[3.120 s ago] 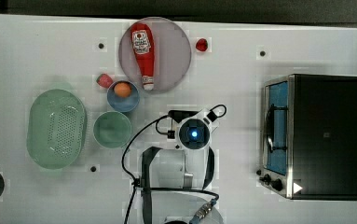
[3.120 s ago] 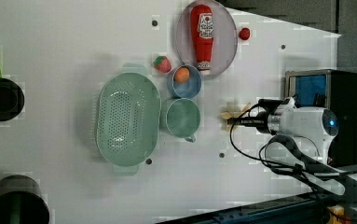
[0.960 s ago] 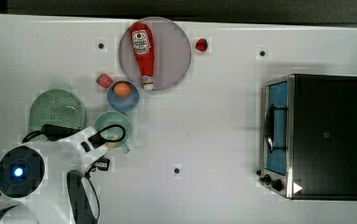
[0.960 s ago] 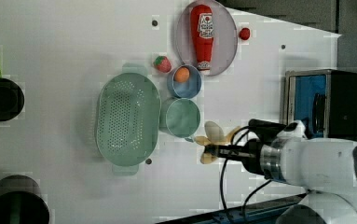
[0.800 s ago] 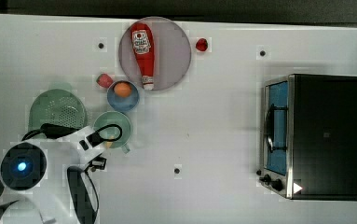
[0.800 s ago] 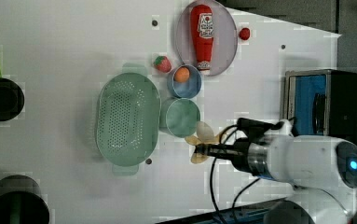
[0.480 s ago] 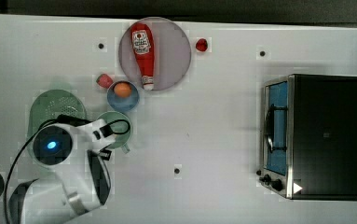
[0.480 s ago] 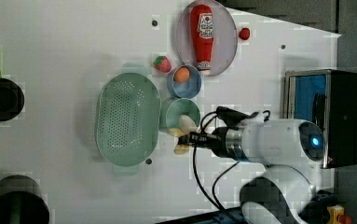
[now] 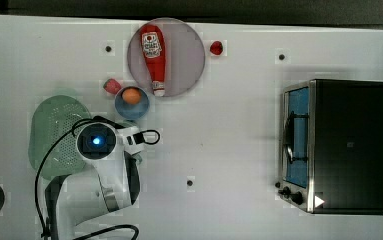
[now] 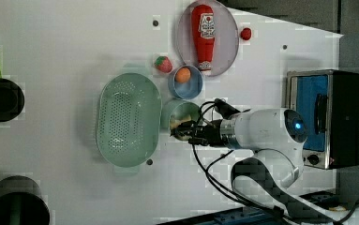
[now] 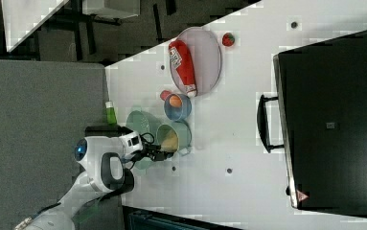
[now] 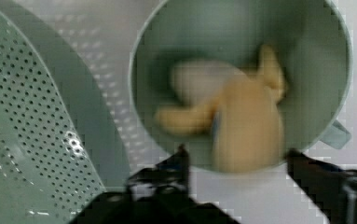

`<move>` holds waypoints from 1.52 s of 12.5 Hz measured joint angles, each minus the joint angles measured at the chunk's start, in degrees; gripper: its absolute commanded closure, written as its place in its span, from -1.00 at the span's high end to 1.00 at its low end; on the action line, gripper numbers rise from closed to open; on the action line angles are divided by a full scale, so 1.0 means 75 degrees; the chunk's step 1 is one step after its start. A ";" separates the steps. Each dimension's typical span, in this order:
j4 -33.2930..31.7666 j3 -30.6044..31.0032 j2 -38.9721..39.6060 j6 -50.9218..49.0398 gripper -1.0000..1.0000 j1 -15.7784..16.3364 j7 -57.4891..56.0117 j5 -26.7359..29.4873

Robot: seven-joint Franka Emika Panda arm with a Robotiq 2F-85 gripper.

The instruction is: Pick Banana and place it in mug.

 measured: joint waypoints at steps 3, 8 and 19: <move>-0.0090 0.0047 -0.0671 -0.0093 1.00 0.0014 0.0144 -0.0104; 0.0149 -0.0129 -0.2993 -0.1216 1.00 0.0263 0.0385 -0.0090; 0.2462 -0.3671 -0.5413 -0.6345 1.00 -0.0017 0.0259 -0.1326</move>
